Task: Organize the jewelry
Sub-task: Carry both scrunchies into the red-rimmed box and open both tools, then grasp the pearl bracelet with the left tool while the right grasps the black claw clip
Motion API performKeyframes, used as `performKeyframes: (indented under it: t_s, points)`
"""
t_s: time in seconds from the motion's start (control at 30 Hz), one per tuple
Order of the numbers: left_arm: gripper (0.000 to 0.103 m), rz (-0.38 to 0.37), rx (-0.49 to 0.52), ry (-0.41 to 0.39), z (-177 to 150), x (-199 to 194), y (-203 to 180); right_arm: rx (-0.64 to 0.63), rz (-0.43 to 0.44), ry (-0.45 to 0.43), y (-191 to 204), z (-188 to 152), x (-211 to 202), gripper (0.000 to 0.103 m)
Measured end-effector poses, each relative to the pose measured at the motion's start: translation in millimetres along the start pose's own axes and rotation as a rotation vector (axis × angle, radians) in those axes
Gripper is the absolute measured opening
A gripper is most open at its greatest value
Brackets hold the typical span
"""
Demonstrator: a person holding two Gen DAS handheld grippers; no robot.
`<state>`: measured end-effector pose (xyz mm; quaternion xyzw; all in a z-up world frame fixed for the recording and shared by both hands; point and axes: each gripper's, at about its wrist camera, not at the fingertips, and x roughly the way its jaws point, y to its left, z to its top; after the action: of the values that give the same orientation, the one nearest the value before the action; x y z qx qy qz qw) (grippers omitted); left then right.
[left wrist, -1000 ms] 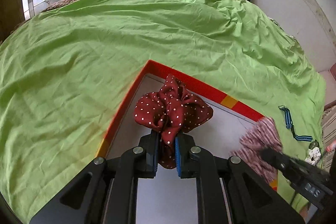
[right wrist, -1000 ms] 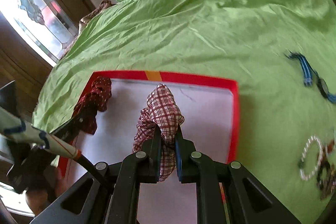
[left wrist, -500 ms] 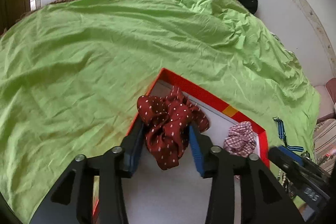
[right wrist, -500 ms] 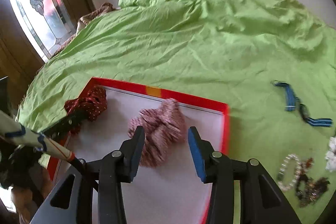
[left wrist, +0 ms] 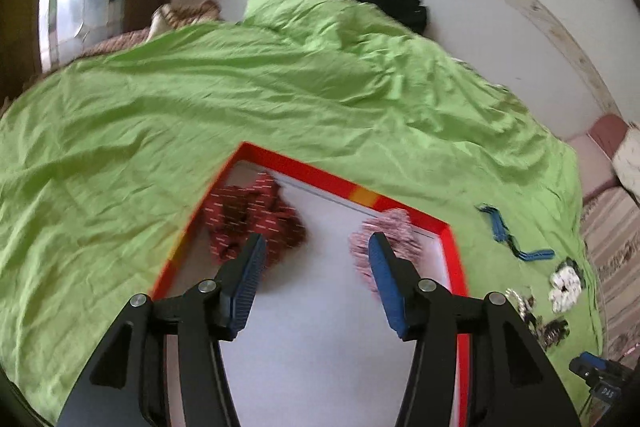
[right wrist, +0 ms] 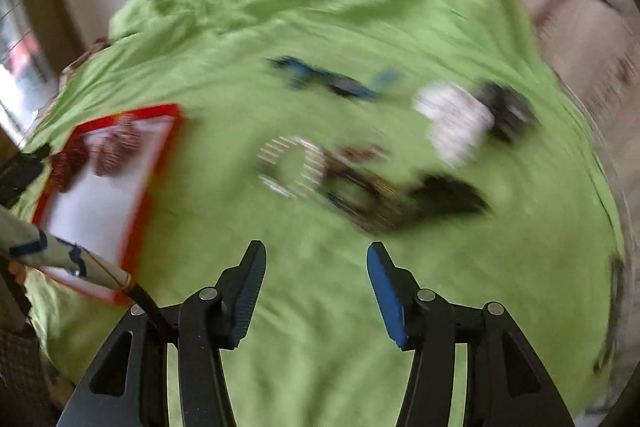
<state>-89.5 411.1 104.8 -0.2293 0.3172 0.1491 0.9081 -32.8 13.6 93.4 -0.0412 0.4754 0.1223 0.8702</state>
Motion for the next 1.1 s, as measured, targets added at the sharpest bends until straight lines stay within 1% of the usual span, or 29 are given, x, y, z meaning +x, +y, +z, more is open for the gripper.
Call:
performKeyframes:
  t_s: [0.07,0.13,0.23,0.3,0.37,0.4,0.47,0.57,0.63,0.7,0.77,1.0,1.03,1.07,1.1]
  points:
    - [0.052,-0.035,0.031,-0.006,-8.5,-8.4,-18.7,0.045,-0.016,0.0,-28.7,-14.5,-8.6,0.057]
    - [0.052,-0.066,0.069,0.009,-19.6,-16.8,-40.3,0.09,-0.025,-0.004,-55.2,-28.1,-17.2,0.057]
    - [0.052,-0.116,0.133,0.062,-41.3,-28.5,-75.3,0.136,-0.022,-0.008,-82.1,-42.5,-21.4,0.057]
    - [0.052,-0.16,0.191,0.113,-55.7,-32.2,-104.2,0.17,-0.012,-0.008,-96.4,-48.6,-18.8,0.057]
    - [0.052,-0.186,0.265,0.163,-68.0,-29.6,-136.2,0.216,0.019,-0.009,-109.4,-52.3,-12.7,0.057]
    - [0.052,-0.191,0.287,0.183,-71.8,-26.7,-147.4,0.236,0.039,-0.011,-115.0,-54.4,-10.5,0.057]
    - [0.052,-0.211,0.306,0.253,-79.5,-12.9,-172.8,0.26,0.071,-0.016,-121.1,-54.5,-4.7,0.057]
    - [0.052,-0.243,0.283,0.336,-87.1,10.9,-193.6,0.274,0.097,-0.024,-128.2,-52.3,4.1,0.057]
    - [0.052,-0.228,0.272,0.378,-89.7,37.7,-207.2,0.286,0.119,-0.03,-134.6,-48.1,10.9,0.057]
    - [0.052,-0.215,0.262,0.411,-94.0,55.8,-214.7,0.296,0.139,-0.039,-140.1,-41.7,17.4,0.059]
    - [0.052,-0.216,0.24,0.442,-95.5,76.5,-221.3,0.319,0.165,-0.048,-146.1,-35.9,24.6,0.065]
    - [0.049,-0.219,0.254,0.462,-98.5,125.7,-250.9,0.443,0.32,-0.027,-155.6,-15.0,60.8,0.066]
    - [0.049,-0.217,0.261,0.464,-98.8,130.8,-254.3,0.457,0.334,-0.03,-155.7,-11.9,63.7,0.07]
    - [0.049,-0.213,0.269,0.467,-99.4,135.4,-257.4,0.481,0.347,-0.039,-155.2,-7.1,67.2,0.076]
    - [0.049,-0.216,0.271,0.468,-99.8,140.7,-261.3,0.498,0.352,-0.047,-155.1,-3.2,69.5,0.08]
